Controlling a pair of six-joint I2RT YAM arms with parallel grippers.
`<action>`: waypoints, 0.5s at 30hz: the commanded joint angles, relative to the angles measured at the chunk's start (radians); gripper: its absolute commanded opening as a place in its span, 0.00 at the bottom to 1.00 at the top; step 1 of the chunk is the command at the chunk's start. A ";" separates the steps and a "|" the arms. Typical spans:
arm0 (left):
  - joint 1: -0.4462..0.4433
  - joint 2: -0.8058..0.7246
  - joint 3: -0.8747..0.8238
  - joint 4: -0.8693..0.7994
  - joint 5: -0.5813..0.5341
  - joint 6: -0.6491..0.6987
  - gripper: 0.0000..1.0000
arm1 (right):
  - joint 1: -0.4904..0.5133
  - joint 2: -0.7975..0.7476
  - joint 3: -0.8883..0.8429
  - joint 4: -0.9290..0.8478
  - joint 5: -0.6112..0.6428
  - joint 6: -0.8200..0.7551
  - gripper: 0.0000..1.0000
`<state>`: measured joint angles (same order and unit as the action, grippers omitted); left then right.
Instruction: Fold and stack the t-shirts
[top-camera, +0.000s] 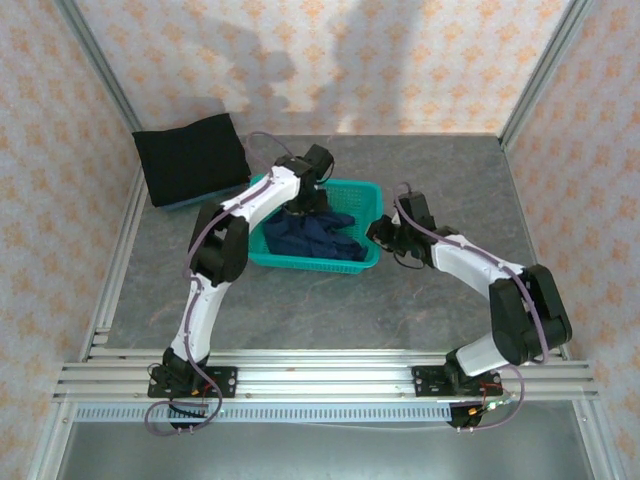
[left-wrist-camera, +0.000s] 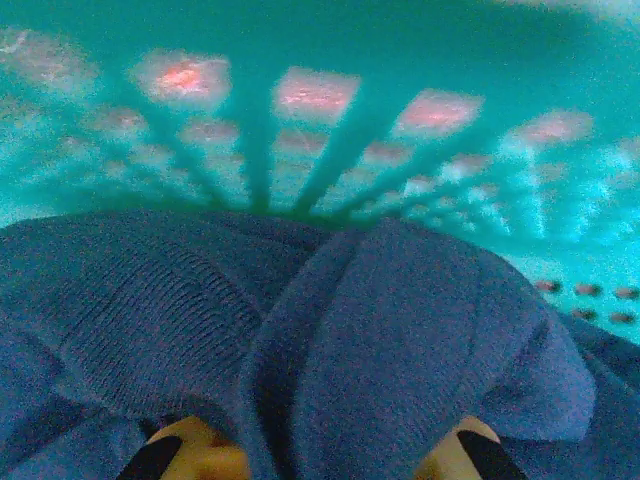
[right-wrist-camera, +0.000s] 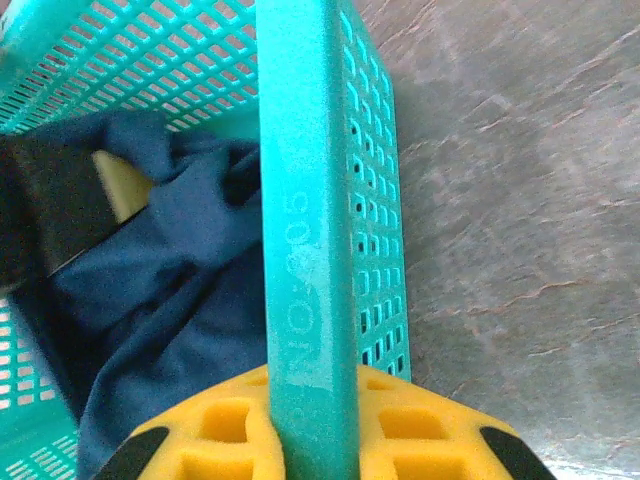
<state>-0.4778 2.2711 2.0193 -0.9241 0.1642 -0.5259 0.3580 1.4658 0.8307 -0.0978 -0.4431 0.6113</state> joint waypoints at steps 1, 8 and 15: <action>0.010 -0.255 0.136 0.006 0.036 0.014 0.00 | -0.084 -0.034 -0.009 -0.045 0.164 0.155 0.00; 0.016 -0.509 0.350 0.000 0.028 0.037 0.00 | -0.221 -0.065 -0.026 -0.026 0.281 0.249 0.02; 0.015 -0.627 0.286 -0.046 0.048 0.031 0.00 | -0.349 -0.029 -0.015 -0.049 0.426 0.374 0.00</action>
<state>-0.4644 1.5726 2.3882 -0.8867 0.1841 -0.5041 0.0517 1.4242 0.8116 -0.1078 -0.1608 0.8902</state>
